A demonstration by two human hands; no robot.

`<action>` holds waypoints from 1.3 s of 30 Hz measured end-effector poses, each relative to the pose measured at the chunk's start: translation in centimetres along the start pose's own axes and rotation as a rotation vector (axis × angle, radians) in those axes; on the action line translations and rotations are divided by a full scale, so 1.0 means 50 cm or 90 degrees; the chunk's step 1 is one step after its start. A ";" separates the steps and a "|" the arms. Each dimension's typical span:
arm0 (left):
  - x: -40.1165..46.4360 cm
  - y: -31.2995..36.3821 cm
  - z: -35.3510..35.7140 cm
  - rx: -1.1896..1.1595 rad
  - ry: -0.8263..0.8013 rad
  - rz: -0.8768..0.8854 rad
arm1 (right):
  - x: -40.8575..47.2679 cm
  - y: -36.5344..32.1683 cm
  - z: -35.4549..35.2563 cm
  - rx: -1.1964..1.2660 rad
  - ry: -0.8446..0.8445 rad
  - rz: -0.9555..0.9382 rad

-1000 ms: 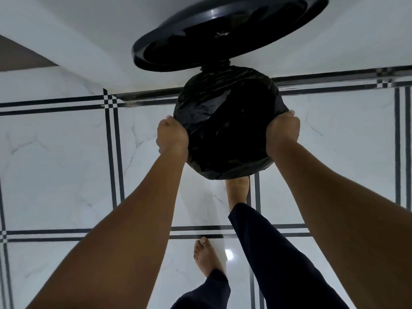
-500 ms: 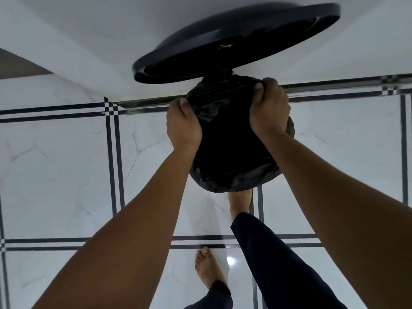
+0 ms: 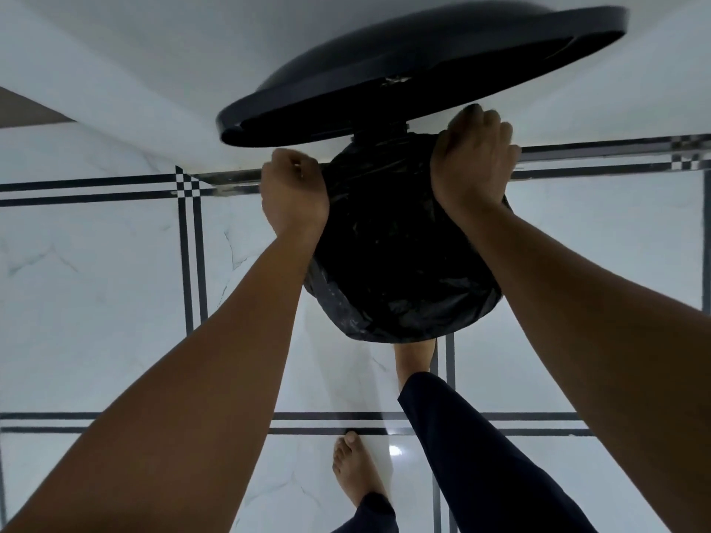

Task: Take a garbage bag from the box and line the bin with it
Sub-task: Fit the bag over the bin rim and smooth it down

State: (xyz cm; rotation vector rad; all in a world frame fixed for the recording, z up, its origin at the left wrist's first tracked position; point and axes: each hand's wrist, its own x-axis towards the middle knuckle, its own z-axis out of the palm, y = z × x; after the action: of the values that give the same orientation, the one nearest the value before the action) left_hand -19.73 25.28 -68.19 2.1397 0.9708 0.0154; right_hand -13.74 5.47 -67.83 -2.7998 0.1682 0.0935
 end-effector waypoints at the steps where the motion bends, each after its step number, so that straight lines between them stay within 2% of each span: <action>1: -0.002 0.009 0.004 -0.002 0.004 0.029 | -0.002 -0.002 0.005 0.029 -0.008 -0.046; 4: -0.019 0.027 0.025 0.006 -0.054 0.049 | -0.007 0.004 0.023 0.025 -0.034 -0.145; 9: 0.003 0.006 0.037 0.108 -0.118 0.060 | 0.008 0.009 0.033 -0.055 -0.021 -0.173; 12: 0.016 0.008 0.035 0.062 -0.160 -0.003 | 0.012 0.008 0.036 -0.074 -0.010 -0.167; 15: 0.026 0.026 0.028 0.013 -0.181 -0.105 | 0.021 0.004 0.032 -0.048 -0.047 -0.133; 18: 0.030 0.026 0.009 -0.041 -0.167 -0.166 | 0.024 0.005 0.014 0.024 -0.096 -0.067; 20: 0.022 0.006 -0.005 -0.071 -0.105 -0.134 | 0.011 0.013 -0.010 0.019 -0.047 0.005; 22: -0.003 -0.013 -0.021 -0.043 -0.007 -0.090 | -0.006 0.023 -0.038 -0.008 0.040 0.127; 23: -0.021 -0.023 -0.024 -0.029 0.043 -0.097 | -0.018 0.033 -0.040 0.010 0.050 0.204; 24: -0.039 -0.022 -0.028 -0.036 0.076 -0.118 | -0.026 0.041 -0.045 0.047 0.036 0.274; 26: -0.075 -0.034 -0.019 -0.074 0.073 -0.184 | -0.051 0.055 -0.032 0.136 -0.036 0.346; 28: -0.106 -0.041 -0.007 -0.111 0.018 -0.239 | -0.071 0.065 -0.015 0.173 -0.087 0.316; 31: -0.101 -0.056 0.003 -0.131 -0.008 -0.260 | -0.066 0.074 -0.010 0.155 -0.096 0.277; 35: -0.039 -0.060 -0.009 -0.201 -0.082 -0.355 | -0.024 0.090 -0.012 0.196 -0.172 0.352; 37: -0.033 -0.063 -0.020 -0.182 -0.081 -0.338 | -0.022 0.081 -0.019 0.140 -0.123 0.345; 39: -0.047 -0.062 -0.029 -0.126 0.003 -0.210 | -0.039 0.059 -0.032 0.019 0.022 0.188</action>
State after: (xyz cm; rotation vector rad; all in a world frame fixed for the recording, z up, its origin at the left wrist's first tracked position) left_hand -23.82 25.96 -68.54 1.7821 1.2603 -0.0434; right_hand -15.96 2.38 -67.12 -2.7285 0.5865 0.1106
